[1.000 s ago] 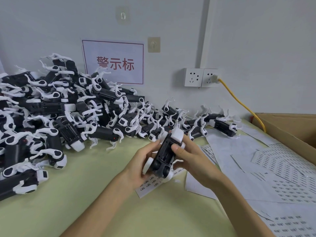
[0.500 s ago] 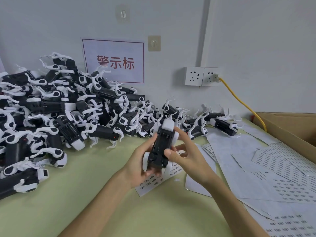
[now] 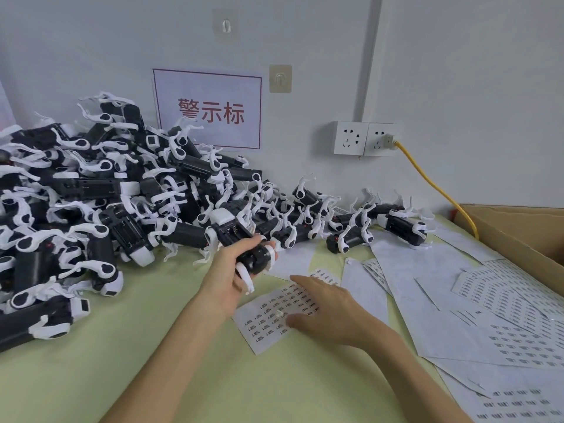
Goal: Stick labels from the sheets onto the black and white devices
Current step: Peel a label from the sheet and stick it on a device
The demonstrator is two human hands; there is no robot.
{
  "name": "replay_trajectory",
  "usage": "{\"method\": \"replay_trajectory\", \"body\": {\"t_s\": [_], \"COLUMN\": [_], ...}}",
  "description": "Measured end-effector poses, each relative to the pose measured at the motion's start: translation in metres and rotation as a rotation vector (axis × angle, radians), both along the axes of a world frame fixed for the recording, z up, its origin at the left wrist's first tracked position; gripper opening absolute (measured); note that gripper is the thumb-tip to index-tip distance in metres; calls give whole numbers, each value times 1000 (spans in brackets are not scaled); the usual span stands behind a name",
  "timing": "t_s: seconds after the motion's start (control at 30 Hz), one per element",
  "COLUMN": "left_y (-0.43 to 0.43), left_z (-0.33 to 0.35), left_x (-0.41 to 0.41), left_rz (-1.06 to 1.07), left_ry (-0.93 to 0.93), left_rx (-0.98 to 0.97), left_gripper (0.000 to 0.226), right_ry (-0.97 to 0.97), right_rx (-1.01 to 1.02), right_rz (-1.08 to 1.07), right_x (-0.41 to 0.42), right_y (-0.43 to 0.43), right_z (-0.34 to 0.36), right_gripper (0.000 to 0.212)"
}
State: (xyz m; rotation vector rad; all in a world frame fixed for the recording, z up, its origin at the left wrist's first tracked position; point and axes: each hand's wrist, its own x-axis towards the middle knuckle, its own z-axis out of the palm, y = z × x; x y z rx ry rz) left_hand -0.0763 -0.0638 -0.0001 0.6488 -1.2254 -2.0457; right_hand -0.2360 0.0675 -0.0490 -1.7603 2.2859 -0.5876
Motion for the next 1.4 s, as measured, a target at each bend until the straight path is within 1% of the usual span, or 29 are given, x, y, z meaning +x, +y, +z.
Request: {"method": "replay_trajectory", "body": {"t_s": [0.13,0.17,0.2,0.3,0.37,0.4,0.43,0.5,0.53,0.57,0.6,0.67,0.73,0.77,0.83,0.87,0.97,1.1,1.13,1.2,1.27,1.33,1.4], "left_y": [-1,0,0,-2,-4,-5,-5,-5,-5,-5,-6,-12,-15,-15,-13,-12,-9,-4,-1,3,4,3,3], "left_z": [1,1,1,1,-1,-1,-2,-4,-5,-6,-6,-8,-9,-9,-8,-7,-2,3,3,3,2,1,0], "left_x": [2,2,3,6,5,5,4,2,1,1,2,5,7,7,7,7,7,9,8,6,3,2,1], "left_rz": [98,100,87,15,-33,-44,-46,-26,1,49,109,206,218,206,146,103,34,-35,-60,-79,-65,-42,-29], "left_ry": [-216,-250,-276,-337,-368,-402,-443,-490,-496,-497,-507,-549,-592,-612,-593,-553,-442,-339,-319,-295,-270,-251,-242], "left_rx": [-239,-274,-296,-333,-326,-341,-366,-395,-407,-439,-486,-586,-631,-645,-629,-602,-511,-464,-474,-495,-482,-459,-446], "left_gripper": [17,13,11,23,30,28,26,31,31,26,21,21,21,24,27,24,18,25,27,20,16,16,17], "right_ry": [-102,-109,-120,-200,-245,-234,-213,-175,-135,-85,-48,-50,-103,-160,-294,-320,-346,-407,-398,-369,-354,-346,-302], "right_rx": [-15,-35,-67,-228,-311,-306,-261,-104,-42,-12,-20,-81,-148,-182,-258,-303,-380,-349,-330,-294,-298,-370,-495], "right_rz": [-5,-17,-39,-118,-139,-129,-109,-66,-46,-29,-20,-24,-64,-91,-109,-96,-50,-26,-18,3,16,-7,-50], "right_x": [-3,-3,-3,-8,-12,-12,-11,-5,-1,3,4,3,-2,-3,-4,-4,-1,1,0,0,0,1,2], "right_y": [1,1,0,-1,0,1,1,0,-1,-2,-3,-4,-4,-5,-5,-5,0,3,4,4,3,0,0], "right_z": [4,4,6,10,12,13,12,7,4,-1,-5,-6,-2,1,7,10,17,20,19,17,17,18,20], "right_gripper": [66,61,55,39,34,37,47,72,79,81,78,64,48,42,28,23,21,15,15,22,25,31,35]}}
